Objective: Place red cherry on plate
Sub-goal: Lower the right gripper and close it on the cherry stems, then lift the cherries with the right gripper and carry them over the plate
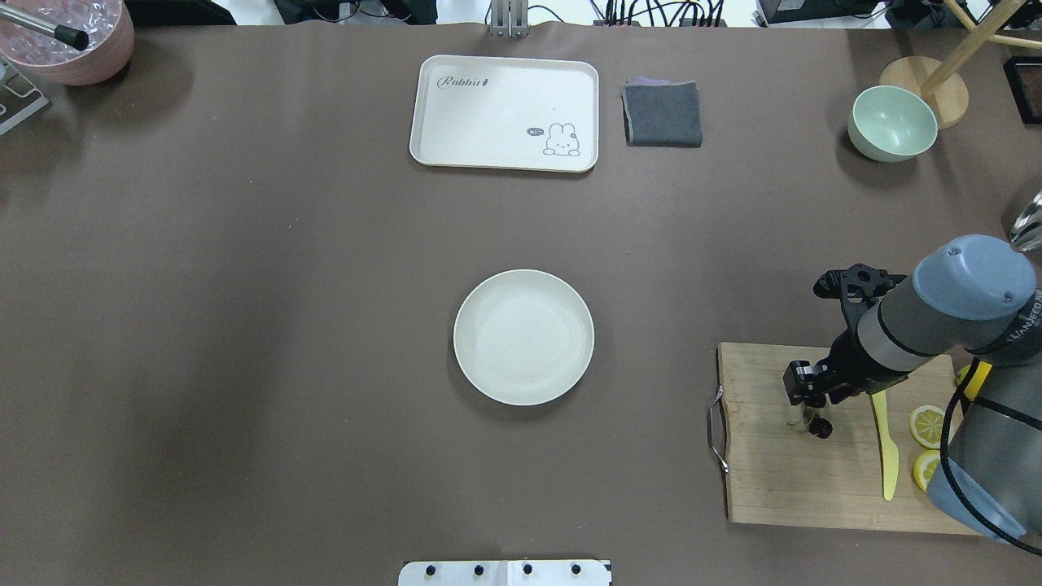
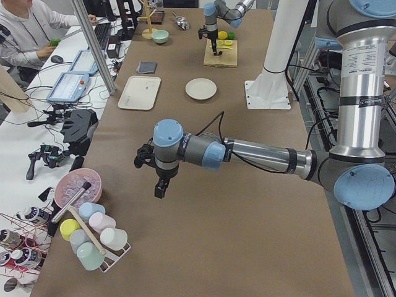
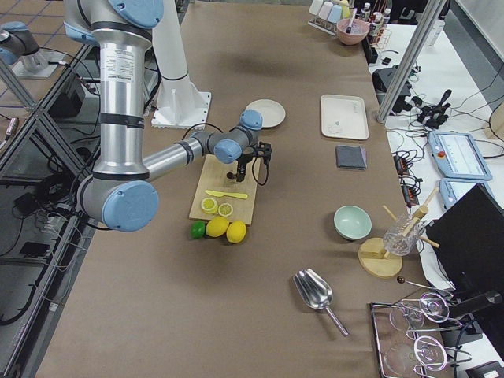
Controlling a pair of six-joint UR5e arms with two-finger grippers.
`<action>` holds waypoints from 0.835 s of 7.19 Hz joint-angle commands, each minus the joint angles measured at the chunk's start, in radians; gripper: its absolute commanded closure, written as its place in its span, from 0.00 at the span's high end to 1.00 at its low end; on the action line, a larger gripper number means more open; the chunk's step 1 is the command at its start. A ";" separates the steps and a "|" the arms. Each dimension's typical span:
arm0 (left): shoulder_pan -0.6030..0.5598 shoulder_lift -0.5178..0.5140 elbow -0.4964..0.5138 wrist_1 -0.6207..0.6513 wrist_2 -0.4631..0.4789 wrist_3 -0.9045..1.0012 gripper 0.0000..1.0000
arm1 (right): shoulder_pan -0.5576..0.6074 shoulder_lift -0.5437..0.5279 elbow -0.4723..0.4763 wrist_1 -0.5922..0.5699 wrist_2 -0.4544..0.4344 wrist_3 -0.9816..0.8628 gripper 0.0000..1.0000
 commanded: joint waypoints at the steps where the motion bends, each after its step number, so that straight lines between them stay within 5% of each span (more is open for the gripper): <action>1: 0.000 0.000 0.000 0.000 0.000 0.001 0.98 | 0.000 -0.008 -0.001 0.048 0.000 0.022 0.00; 4: 0.000 0.000 0.000 0.000 -0.002 0.001 0.98 | 0.018 0.043 0.000 0.031 0.006 0.023 0.00; 6: 0.000 0.003 0.003 0.000 -0.002 0.001 0.98 | 0.104 0.265 0.010 -0.257 0.029 0.019 0.00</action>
